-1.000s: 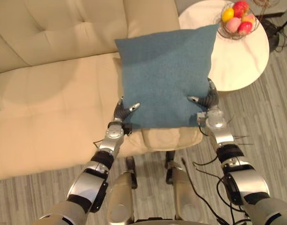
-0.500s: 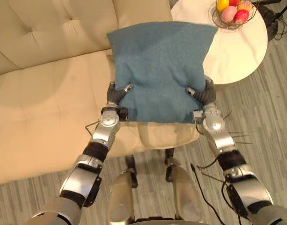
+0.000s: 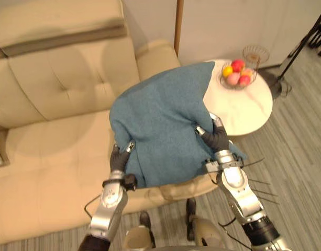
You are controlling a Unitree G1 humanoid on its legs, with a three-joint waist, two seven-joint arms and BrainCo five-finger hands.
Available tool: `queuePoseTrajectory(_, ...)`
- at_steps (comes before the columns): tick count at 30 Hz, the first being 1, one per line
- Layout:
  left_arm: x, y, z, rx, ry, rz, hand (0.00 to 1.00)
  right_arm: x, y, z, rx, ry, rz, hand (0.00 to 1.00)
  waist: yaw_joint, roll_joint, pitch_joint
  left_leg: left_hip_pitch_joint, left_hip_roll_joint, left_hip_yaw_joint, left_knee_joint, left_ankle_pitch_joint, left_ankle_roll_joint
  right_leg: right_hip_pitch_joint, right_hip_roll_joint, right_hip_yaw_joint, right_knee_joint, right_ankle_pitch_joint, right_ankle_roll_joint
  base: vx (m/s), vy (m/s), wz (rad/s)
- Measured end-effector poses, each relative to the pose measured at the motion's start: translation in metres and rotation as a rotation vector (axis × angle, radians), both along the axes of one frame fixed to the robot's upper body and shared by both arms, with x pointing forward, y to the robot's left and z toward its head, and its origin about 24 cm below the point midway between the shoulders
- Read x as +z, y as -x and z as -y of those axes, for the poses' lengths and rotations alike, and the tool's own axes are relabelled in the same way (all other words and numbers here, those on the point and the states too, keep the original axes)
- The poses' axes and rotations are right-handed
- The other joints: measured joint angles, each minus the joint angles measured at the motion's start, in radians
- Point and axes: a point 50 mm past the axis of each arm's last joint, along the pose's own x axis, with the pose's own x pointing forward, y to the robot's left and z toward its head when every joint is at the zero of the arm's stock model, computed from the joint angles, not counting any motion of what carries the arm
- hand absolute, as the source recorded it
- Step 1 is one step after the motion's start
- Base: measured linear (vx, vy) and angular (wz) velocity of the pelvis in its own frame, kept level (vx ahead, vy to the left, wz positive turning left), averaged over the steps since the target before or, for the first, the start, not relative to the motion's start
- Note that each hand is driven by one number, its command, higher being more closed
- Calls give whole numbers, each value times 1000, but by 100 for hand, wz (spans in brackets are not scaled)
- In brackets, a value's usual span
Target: Pick up cushions and gather them together orderly.
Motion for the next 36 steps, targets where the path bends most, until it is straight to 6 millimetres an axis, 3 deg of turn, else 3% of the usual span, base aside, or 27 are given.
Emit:
queuePoseTrajectory(2, 1, 0, -2, 5, -7, 4, 100, -2, 1, -1, 2, -7, -8, 100, 3, -2, -1, -51, -4, 1, 61, -14, 20, -22, -11, 10, 8, 13, 15, -173, 41, -14)
queuePoseTrajectory(4, 1, -1, -3, 3, -10, 8, 100, -7, 0, 0, -4, 10, -28, 100, 5, 1, -3, -103, 4, -1, 116, -13, 33, -59, -12, 21, 12, 71, 89, -235, 42, 1)
queuePoseTrajectory(6, -4, -4, -2, -10, -23, -13, 100, -27, -2, 4, -26, 37, -109, 100, -15, -2, -1, -124, 9, -63, 150, 3, 65, -92, -28, 17, 407, -188, 16, -172, -22, 78)
queuePoseTrajectory(8, -9, -1, -3, -12, -25, -37, 100, -41, -2, 7, -41, 62, -163, 100, -10, -10, -5, -139, -8, -137, 172, 20, 63, -37, -32, 35, 603, -299, 60, -168, -113, 129)
queuePoseTrajectory(10, -8, -1, -3, -19, -30, -33, 100, -44, -3, 8, -46, 76, -171, 100, 6, -19, -15, -213, -31, -207, 184, 60, 56, 24, -16, 41, 566, -371, 28, -264, -236, 122)
queuePoseTrajectory(12, -5, -3, -1, -21, -28, -18, 100, -34, -10, 7, -44, 88, -127, 100, 34, 5, -29, -342, -29, -288, 102, 192, 25, 25, 20, -2, 333, -407, -2, -319, -211, 93)
queuePoseTrajectory(14, -5, -4, 5, -26, 0, -17, 100, -38, -14, 16, -70, 111, -143, 100, 43, 64, -19, -350, 25, -323, -30, 258, -1, 18, 84, -80, 272, -343, -47, -378, -184, 99)
queuePoseTrajectory(16, -6, -4, 13, -58, 6, -23, 100, -49, -12, 26, -121, 113, -201, 100, 35, 53, -16, -331, 61, -209, -94, 186, -9, 28, 66, -154, 257, -318, -77, -358, -165, 120)
queuePoseTrajectory(17, -6, -3, 20, -91, 14, -27, 100, -51, -11, 34, -157, 108, -210, 100, 33, 39, -10, -341, 63, -124, -40, 174, -2, 30, 36, -193, 252, -310, -85, -298, -88, 90)
queuePoseTrajectory(19, -7, -2, 27, -125, 20, -27, 100, -52, -10, 40, -184, 103, -218, 100, 11, 32, -13, -343, 42, -67, 83, 165, 15, 28, -10, -238, 226, -287, -89, -329, 4, 94)
queuePoseTrajectory(21, -5, -2, 29, -140, 25, -16, 100, -52, -9, 43, -192, 100, -218, 100, -14, 34, -15, -314, 37, -47, 177, 138, 45, 29, -34, -260, 181, -249, -79, -208, 96, 61)
queuePoseTrajectory(23, -4, -3, 31, -156, 29, -9, 100, -52, -5, 44, -200, 93, -217, 100, -17, 47, -23, -193, 41, -21, 112, 62, 26, 27, -35, -263, 130, -209, -49, -175, 177, 22)
queuePoseTrajectory(25, -6, -4, 30, -159, 21, -15, 100, -53, -4, 43, -207, 70, -221, 100, -17, 26, -30, -182, 25, -17, 57, 76, 18, 30, -41, -261, 86, -171, -36, -95, 154, 19)
queuePoseTrajectory(27, -8, -3, 28, -160, 15, -27, 100, -52, -2, 39, -211, 38, -221, 100, -10, 9, -40, -221, 17, -22, 122, 55, 48, 48, -48, -267, 38, -119, -10, -61, 173, 15)
queuePoseTrajectory(34, -8, -3, 23, -161, -8, -27, 100, -43, -2, 34, -195, 13, -183, 100, -8, 6, -47, -271, 9, -18, 230, -29, 72, 56, -69, -259, 16, -101, 14, -37, 130, -1)
queuePoseTrajectory(36, -8, -3, 23, -160, -10, -27, 100, -43, -2, 34, -192, 7, -185, 100, -9, 3, -54, -288, 0, -12, 273, -74, 89, 22, -97, -252, 90, -151, 31, 22, 145, -4)
